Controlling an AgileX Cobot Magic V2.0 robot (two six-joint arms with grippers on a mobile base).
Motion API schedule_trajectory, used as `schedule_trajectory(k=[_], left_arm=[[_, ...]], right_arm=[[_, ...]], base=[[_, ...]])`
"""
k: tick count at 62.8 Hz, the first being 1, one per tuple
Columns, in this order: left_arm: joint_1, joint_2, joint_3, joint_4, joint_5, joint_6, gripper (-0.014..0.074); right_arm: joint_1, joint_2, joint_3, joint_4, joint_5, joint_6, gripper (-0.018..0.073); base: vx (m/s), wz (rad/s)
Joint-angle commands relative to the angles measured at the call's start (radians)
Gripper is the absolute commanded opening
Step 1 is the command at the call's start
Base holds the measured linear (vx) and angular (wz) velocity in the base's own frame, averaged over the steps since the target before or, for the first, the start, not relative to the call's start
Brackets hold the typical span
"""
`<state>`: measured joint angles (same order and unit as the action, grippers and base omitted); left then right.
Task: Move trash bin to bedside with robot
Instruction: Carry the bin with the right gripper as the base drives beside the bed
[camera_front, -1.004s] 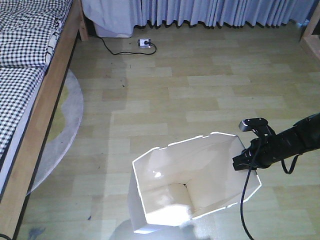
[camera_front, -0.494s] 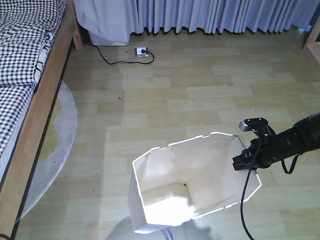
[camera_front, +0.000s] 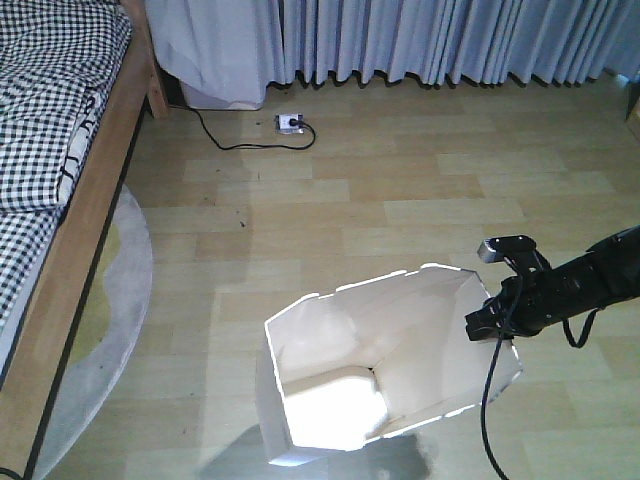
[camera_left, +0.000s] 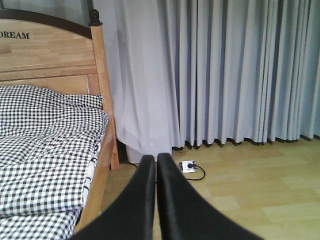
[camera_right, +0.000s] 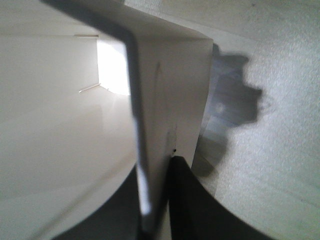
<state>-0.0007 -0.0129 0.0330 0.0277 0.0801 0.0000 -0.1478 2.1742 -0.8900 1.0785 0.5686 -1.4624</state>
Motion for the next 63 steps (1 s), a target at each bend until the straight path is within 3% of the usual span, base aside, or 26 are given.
schedule_trajectory(k=[1, 63], left_arm=[[-0.006, -0.014, 0.012, -0.009, -0.074, -0.014, -0.0006], [-0.006, -0.014, 0.012, -0.009, -0.074, -0.014, -0.0006]], right_arm=[[-0.004, -0.072, -0.014, 0.083, 0.180, 0.011, -0.0005], [-0.004, -0.072, -0.014, 0.083, 0.184, 0.011, -0.0005]], base=[[0.26, 0.05], [0.26, 0.02]])
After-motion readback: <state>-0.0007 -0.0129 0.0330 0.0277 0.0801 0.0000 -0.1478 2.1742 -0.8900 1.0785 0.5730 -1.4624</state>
